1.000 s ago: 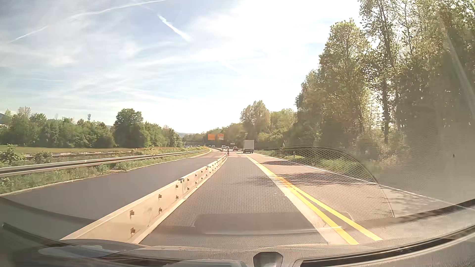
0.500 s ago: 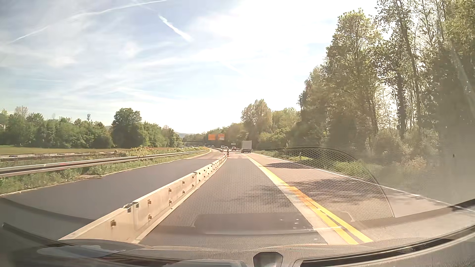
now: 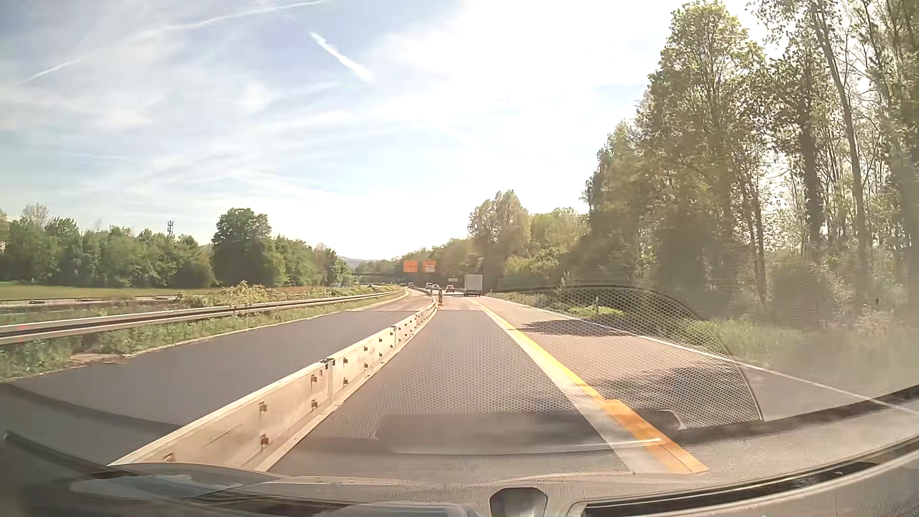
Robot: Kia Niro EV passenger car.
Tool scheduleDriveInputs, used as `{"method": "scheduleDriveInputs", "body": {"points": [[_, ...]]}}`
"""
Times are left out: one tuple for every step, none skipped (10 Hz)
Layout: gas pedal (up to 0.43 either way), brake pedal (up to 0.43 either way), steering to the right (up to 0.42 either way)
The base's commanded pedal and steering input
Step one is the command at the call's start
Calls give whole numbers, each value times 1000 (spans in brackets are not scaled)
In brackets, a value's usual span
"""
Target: Follow the waypoints while adhering to traffic rules and regulations
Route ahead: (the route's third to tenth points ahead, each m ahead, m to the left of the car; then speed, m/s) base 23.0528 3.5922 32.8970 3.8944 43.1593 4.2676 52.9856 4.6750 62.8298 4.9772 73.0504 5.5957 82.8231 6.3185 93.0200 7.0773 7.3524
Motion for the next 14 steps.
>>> {"method": "scheduleDriveInputs", "body": {"points": [[67, 0, -3], [67, 0, -3], [67, 0, -3], [67, 0, -3], [67, 0, -3], [67, 0, -3], [67, 0, -3], [67, 0, -3], [67, 0, -3], [67, 0, -3], [67, 0, -3], [67, 0, -3], [67, 0, -3], [67, 0, -3]]}}
